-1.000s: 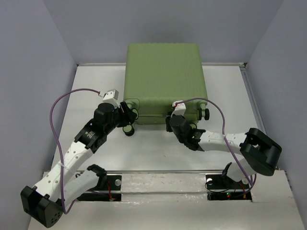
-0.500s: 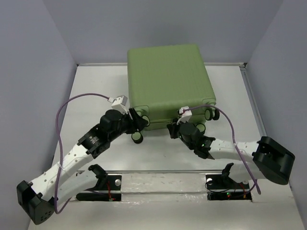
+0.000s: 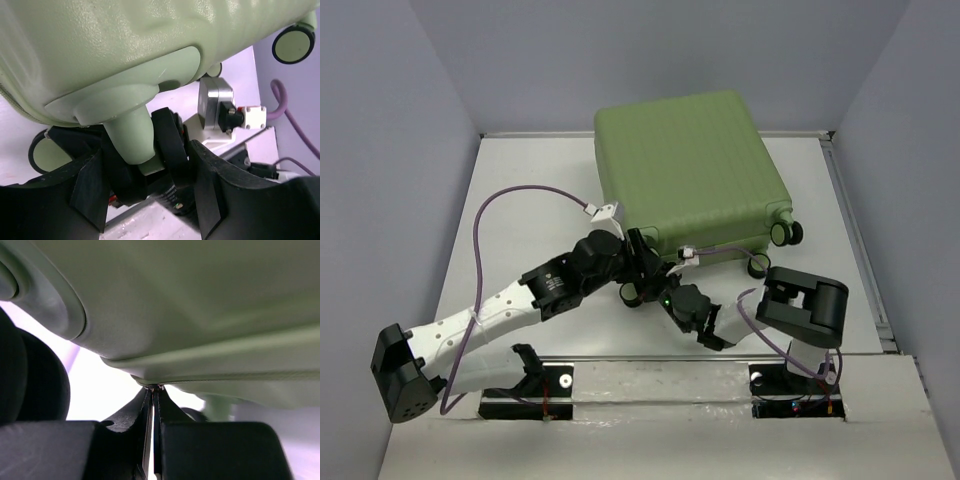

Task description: Pack the luggage

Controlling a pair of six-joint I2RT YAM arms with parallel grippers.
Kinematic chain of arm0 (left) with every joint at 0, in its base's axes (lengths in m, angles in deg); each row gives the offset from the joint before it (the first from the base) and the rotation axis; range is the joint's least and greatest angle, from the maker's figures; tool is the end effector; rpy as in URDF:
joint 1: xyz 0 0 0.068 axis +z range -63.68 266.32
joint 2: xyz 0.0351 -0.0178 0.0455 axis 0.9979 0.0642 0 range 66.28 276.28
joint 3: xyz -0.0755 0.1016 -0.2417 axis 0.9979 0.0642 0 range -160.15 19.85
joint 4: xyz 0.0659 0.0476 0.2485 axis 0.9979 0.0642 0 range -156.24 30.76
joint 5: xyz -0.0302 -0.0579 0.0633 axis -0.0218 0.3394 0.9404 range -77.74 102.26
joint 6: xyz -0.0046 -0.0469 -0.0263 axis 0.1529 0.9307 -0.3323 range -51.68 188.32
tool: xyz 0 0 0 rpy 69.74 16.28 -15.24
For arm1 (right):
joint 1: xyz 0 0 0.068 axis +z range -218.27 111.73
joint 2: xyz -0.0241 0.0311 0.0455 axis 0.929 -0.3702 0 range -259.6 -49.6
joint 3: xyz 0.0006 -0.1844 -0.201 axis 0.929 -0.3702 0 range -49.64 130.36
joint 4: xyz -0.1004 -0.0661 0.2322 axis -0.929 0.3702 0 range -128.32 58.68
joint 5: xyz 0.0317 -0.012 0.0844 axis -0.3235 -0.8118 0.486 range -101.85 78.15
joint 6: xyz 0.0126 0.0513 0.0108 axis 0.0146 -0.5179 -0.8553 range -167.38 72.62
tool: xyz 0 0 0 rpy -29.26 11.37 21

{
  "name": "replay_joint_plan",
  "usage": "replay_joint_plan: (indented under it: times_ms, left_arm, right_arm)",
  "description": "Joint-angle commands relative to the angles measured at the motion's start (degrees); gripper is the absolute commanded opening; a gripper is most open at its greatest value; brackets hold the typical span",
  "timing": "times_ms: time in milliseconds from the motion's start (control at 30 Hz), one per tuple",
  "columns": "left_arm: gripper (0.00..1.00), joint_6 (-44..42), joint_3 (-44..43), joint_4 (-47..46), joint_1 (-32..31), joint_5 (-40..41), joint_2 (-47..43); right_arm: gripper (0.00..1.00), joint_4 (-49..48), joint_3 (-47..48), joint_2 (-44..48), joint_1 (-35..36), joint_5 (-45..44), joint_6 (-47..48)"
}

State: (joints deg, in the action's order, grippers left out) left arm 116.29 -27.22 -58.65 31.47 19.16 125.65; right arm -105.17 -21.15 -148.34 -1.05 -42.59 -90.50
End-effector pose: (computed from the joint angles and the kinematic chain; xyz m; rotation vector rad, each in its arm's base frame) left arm 0.1420 -0.1942 0.3098 0.0367 2.0725 -1.0576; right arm 0.1344 0.2731 0.1579 0.0745 1.7245 1.0302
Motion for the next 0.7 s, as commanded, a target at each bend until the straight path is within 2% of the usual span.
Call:
replay_joint_plan:
  times_ms: [0,67,133,167,267,367,467,667]
  left_arm:
    - [0.06,1.7,-8.39,-46.27,-9.31,-8.84,2.15]
    - [0.06,0.47,-7.87,-45.31,-8.96,-4.99,0.58]
    - [0.06,-0.41,-8.12,-44.43,-7.91,-3.91,-1.96]
    - [0.06,-0.94,-8.3,-43.9,-7.82,-3.04,-2.94]
    - [0.06,-0.95,-8.13,-42.84,-7.38,0.74,-5.85]
    - [0.06,2.2,-5.59,-46.69,-7.38,2.94,-8.31]
    - [0.06,8.25,-1.29,-56.86,-7.29,3.04,-7.7]
    - [0.06,15.92,4.43,-70.94,-7.64,4.44,-4.27]
  right_arm:
    - [0.07,-31.68,11.57,-6.38,11.08,14.92,3.45]
    - [0.07,-31.24,13.6,-4.98,13.1,16.15,8.54]
    - [0.07,-27.73,10.56,-1.48,15.74,11.69,12.5]
    - [0.07,-29.37,10.53,-1.02,15.75,10.45,12.53]
    - [0.07,-31.59,2.11,1.26,15.75,5.53,9.8]
    - [0.07,-31.59,-2.12,2.32,15.75,0.43,9.09]
    - [0.07,-31.5,2.43,1.36,15.75,3.04,16.02]
    - [0.07,-31.41,15.97,-5.66,15.75,6.13,17.9]
